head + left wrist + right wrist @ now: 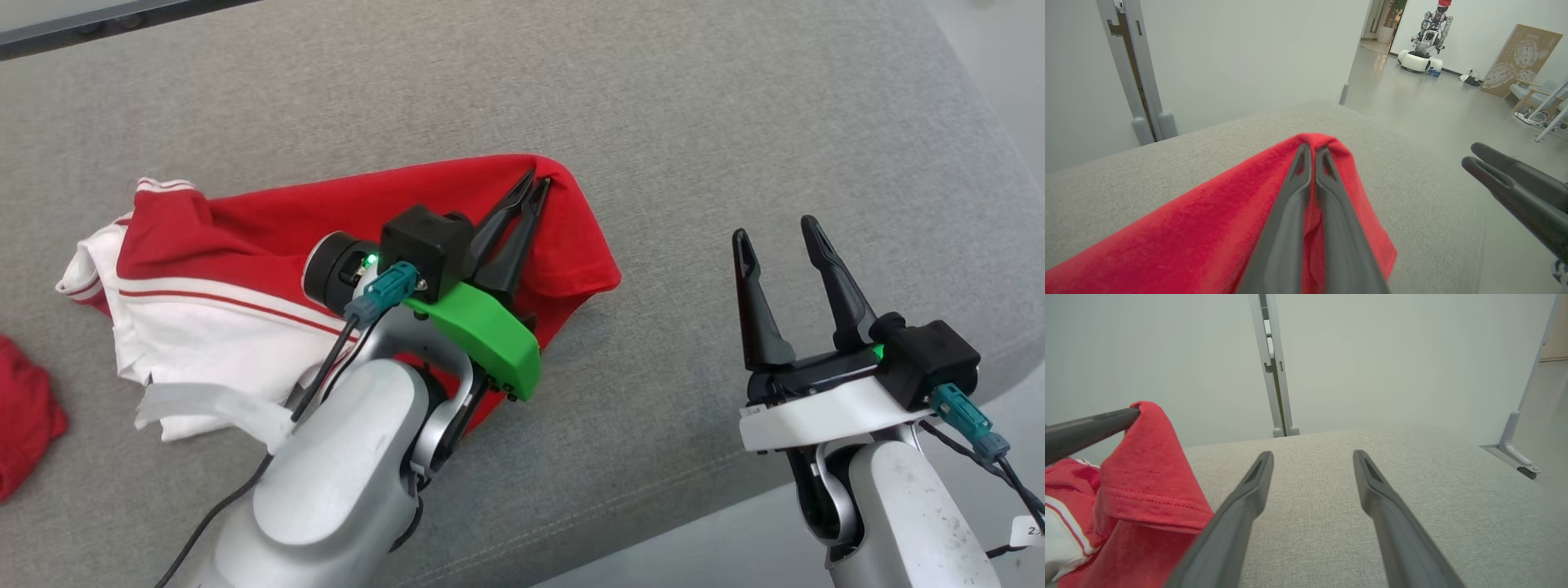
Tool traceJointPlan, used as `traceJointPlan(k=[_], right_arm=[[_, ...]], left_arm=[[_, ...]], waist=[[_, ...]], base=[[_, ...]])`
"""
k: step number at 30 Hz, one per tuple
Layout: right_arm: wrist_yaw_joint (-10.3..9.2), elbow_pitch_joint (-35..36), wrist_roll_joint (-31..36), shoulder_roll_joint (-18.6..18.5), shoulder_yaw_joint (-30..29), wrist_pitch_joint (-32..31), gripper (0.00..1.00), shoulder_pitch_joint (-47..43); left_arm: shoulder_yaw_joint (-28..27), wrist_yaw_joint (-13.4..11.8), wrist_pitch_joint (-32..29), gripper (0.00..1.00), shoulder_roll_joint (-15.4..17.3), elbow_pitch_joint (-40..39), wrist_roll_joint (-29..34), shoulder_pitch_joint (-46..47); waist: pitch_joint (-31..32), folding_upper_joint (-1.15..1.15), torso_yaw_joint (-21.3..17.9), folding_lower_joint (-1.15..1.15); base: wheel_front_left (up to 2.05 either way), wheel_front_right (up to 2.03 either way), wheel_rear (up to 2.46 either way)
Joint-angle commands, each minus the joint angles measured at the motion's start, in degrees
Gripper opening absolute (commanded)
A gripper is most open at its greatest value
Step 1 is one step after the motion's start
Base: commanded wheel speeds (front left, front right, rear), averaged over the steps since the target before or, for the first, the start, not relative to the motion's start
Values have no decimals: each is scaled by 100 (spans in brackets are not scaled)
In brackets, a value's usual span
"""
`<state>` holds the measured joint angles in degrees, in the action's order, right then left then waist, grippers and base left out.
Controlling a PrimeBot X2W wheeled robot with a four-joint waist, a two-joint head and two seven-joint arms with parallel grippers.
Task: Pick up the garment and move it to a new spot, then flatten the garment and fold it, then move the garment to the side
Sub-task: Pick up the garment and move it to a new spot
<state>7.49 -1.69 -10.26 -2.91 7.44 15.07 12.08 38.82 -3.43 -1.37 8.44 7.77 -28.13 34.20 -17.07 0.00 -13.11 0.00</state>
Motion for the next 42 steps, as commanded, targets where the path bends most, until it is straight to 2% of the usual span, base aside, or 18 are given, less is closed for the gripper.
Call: traceJointPlan(k=[1,13,24,25,26,27,34,38,42], right_arm=[[0,46,-66,-2,5,31,100,-22],[0,109,-406,1,77,31,100,53],[0,99,-618,0,188,30,100,220],[0,93,-630,0,194,31,100,227],[0,88,-641,0,200,30,100,235],[0,86,-654,0,200,31,100,241],[0,37,-614,-4,147,31,100,298],[0,24,-481,-5,116,31,100,257],[0,11,-361,-4,71,31,100,199]], left_arm=[[-20,47,51,0,-53,132,-21,140],[-72,294,502,0,-399,1742,-92,1228],[47,531,910,0,-540,3490,-414,2117],[77,554,932,38,-545,3619,-476,2145],[133,592,953,97,-548,3706,-540,2176],[191,626,958,100,-553,3757,-634,2187],[739,675,1166,100,-548,3633,-1047,2215],[967,499,1422,100,-547,3301,-1053,2072],[913,333,1546,100,-507,3049,-985,1917]], waist=[[-140,0,-488,0],[-530,0,-1284,0],[-835,0,-1539,0],[-845,0,-1537,0],[-854,0,-1528,0],[-859,0,-1511,0],[-796,0,-1226,0],[-624,0,-873,0],[-484,0,-590,0]], base=[[0,0,0],[0,0,0],[0,0,0],[0,0,0],[0,0,0],[0,0,0],[0,0,0],[0,0,0],[0,0,0]])
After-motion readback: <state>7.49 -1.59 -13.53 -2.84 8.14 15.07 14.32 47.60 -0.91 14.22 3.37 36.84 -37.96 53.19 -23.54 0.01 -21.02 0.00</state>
